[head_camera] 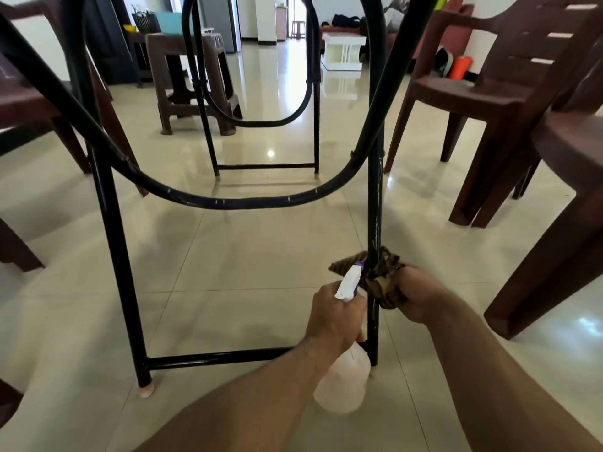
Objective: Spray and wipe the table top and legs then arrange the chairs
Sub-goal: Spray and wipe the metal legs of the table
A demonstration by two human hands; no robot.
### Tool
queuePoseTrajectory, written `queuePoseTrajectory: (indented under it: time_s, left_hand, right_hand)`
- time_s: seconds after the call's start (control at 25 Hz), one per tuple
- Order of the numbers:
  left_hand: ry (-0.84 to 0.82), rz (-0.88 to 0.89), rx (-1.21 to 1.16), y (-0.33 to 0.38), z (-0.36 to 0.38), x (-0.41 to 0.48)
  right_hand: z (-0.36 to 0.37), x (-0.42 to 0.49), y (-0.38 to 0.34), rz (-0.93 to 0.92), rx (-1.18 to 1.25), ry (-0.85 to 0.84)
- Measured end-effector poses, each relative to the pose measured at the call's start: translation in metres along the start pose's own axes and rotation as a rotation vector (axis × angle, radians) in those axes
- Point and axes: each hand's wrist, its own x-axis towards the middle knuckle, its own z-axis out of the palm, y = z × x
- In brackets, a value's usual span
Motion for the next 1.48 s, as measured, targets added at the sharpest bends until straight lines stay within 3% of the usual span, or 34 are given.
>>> queuePoseTrajectory:
  time_s: [0.08, 0.2, 0.4, 0.56, 0.72, 0.8, 0.96, 1.08, 1.24, 1.28, 1.36, 1.48]
  left_hand:
    - [0.011, 0.020, -0.013, 0.009, -0.005, 0.005]
    - [0.005, 0.057, -0.042, 0.027, -0.011, 0.010]
    - [0.026, 0.078, -0.141, 0.052, -0.009, 0.016]
    - [0.049, 0.116, -0.180, 0.070, -0.016, 0.022]
    - [0.067, 0.132, -0.215, 0.076, -0.022, 0.025]
    - [0.060, 0.152, -0.225, 0.080, -0.025, 0.027]
    - [0.017, 0.198, -0.252, 0.090, -0.027, 0.032]
    - [0.027, 0.247, -0.268, 0.093, -0.031, 0.033]
    - [0.040, 0.268, -0.254, 0.094, -0.034, 0.032]
    - [0.032, 0.264, -0.244, 0.092, -0.035, 0.033]
    - [0.016, 0.244, -0.241, 0.086, -0.036, 0.033]
    - [0.037, 0.155, -0.204, 0.063, -0.036, 0.029]
  right_hand:
    - [0.003, -0.002, -0.017, -0.004, -0.023, 0.036]
    - [0.010, -0.011, -0.041, 0.029, -0.292, 0.071]
    - [0.021, -0.009, -0.071, -0.175, 0.059, 0.089]
    - [0.022, -0.010, -0.074, -0.124, -0.220, 0.134]
    - [0.033, -0.023, -0.085, -0.326, 0.153, 0.086]
    - [0.041, -0.023, -0.096, -0.430, 0.168, 0.078]
    - [0.038, -0.014, -0.104, -0.416, -0.013, 0.125]
    - [0.037, -0.022, -0.094, -0.375, -0.222, 0.053]
    - [0.050, -0.035, -0.121, -0.580, 0.291, 0.025]
    - [0.051, -0.032, -0.130, -0.603, 0.328, 0.054]
    - [0.050, -0.025, -0.121, -0.544, 0.163, 0.103]
    - [0.040, -0.031, -0.075, -0.260, -0.364, 0.074]
